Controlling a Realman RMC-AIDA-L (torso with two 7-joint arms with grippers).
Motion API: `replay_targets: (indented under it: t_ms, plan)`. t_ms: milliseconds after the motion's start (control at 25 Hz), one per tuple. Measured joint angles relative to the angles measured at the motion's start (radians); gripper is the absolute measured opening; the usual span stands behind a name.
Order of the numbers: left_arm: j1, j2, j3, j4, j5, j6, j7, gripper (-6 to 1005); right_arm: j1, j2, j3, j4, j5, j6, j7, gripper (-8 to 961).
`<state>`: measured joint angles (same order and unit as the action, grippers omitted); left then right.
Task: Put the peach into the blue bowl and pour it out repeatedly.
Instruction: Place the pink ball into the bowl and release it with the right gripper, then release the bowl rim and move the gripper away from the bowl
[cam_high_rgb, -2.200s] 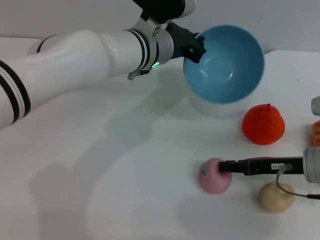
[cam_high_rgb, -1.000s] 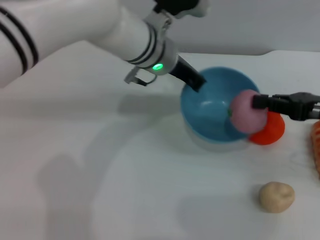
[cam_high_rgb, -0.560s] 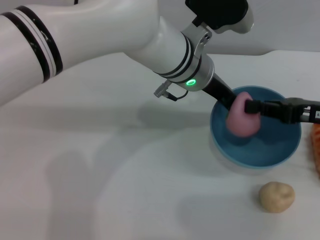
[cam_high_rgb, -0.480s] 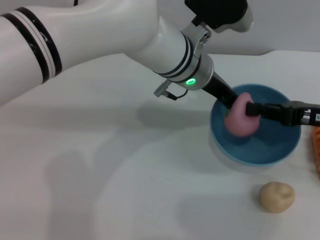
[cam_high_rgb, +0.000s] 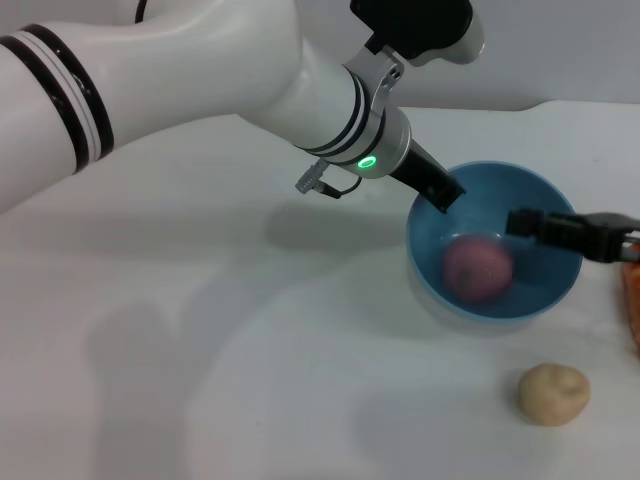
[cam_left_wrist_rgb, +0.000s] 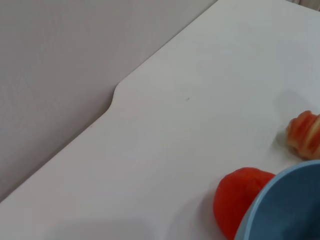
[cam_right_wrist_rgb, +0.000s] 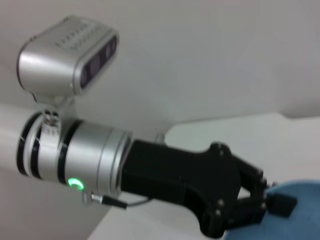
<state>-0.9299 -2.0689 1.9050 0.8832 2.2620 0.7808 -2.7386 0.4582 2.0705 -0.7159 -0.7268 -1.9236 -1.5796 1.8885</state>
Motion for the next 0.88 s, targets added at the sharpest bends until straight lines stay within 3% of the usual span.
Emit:
replay_targets:
  t_ms: [200, 400, 880]
  plan:
    - [0.001, 0.001, -0.002, -0.011, 0.000, -0.007, 0.000, 0, -0.030, 0.000, 0.013, 0.010, 0.092, 0.002, -0.078, 321]
    - [-0.009, 0.000, -0.002, -0.076, 0.000, -0.037, -0.004, -1, -0.040, -0.002, 0.065, 0.026, 0.095, 0.026, -0.080, 456]
    - [0.007, -0.008, 0.088, -0.111, -0.008, -0.018, -0.021, -1, -0.077, -0.001, 0.142, 0.051, 0.095, 0.030, -0.130, 456]
